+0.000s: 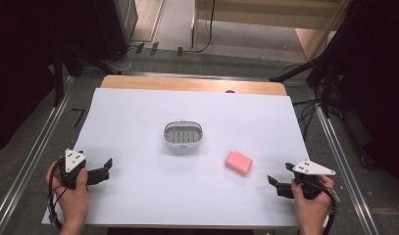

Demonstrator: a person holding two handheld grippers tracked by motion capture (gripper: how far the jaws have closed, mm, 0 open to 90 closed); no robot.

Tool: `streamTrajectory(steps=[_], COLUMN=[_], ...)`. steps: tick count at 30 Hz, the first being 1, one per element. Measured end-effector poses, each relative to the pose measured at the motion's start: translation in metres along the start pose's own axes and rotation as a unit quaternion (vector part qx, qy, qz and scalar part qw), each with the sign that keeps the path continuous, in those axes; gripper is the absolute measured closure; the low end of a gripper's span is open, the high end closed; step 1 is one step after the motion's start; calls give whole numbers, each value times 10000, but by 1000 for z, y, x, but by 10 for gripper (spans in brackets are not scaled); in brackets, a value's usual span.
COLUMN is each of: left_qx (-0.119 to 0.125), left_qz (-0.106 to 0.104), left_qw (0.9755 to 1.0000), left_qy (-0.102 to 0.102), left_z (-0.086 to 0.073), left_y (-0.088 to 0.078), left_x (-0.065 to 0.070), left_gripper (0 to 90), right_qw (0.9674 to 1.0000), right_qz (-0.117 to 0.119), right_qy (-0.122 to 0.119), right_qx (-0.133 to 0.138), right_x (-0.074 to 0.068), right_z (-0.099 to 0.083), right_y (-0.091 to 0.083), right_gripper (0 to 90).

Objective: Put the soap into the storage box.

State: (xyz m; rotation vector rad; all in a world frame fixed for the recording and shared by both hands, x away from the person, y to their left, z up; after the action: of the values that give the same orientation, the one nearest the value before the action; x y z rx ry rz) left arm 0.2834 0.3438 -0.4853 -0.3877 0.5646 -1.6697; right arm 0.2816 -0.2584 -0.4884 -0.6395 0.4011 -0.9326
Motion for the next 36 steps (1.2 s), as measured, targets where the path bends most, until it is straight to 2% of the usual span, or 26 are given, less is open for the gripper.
streamTrajectory(steps=[2, 4, 9, 12, 19, 26, 27, 30, 32, 33, 36], left_qx=[20, 17, 4, 15, 20, 35, 18, 14, 12, 20, 24], left_qz=[4, 2, -9, -7, -11, -30, -28, -31, -29, -29, -17], left_qw=[10000, 10000, 10000, 10000, 10000, 10000, 10000, 10000, 10000, 10000, 10000], left_qy=[16, 25, 16, 17, 70, 47, 73, 66, 70, 70, 82], left_z=[0, 0, 0, 0, 0, 0, 0, 0, 0, 0, 0], left_y=[0, 0, 0, 0, -1, -1, -1, -1, 0, 0, 0], left_x=[0, 0, 0, 0, 1, 1, 1, 1, 1, 1, 1], left_gripper=[0, 1, 0, 1, 1, 1, 1, 1, 1, 1, 1], right_qw=[9997, 9990, 9979, 9963, 9951, 9925, 9916, 9918, 9909, 9896, 9890], right_qz=[-42, 56, 136, 110, 141, 317, 305, 305, 342, 390, 411], right_qy=[-141, -232, -355, -482, -542, -775, -887, -899, -929, -1020, -1030], right_qx=[-179, -374, -528, -710, -819, -892, -889, -856, -912, -934, -974], right_x=[-2, -5, -7, -8, -12, -17, -19, -21, -23, -24, -25], right_z=[3, 8, 19, 28, 34, 51, 55, 58, 61, 64, 68], right_y=[5, 8, 10, 13, 21, 23, 24, 26, 29, 32, 35], right_gripper=[161, 138, 129, 68, 68, 76, 106, 133, 133, 134, 135])
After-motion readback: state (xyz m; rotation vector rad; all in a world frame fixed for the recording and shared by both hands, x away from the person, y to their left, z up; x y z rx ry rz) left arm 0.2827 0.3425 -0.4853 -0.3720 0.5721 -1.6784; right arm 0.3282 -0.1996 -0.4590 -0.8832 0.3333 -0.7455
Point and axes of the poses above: each handheld gripper's, and its own axes: y roughly forward along the jaws, z roughly out of its top, x roughly to its right, the point moved 4 cm from there along y, roughly forward along the jaws, and after that the axes turned 2 degrees about -x, right-handed, at the moved point
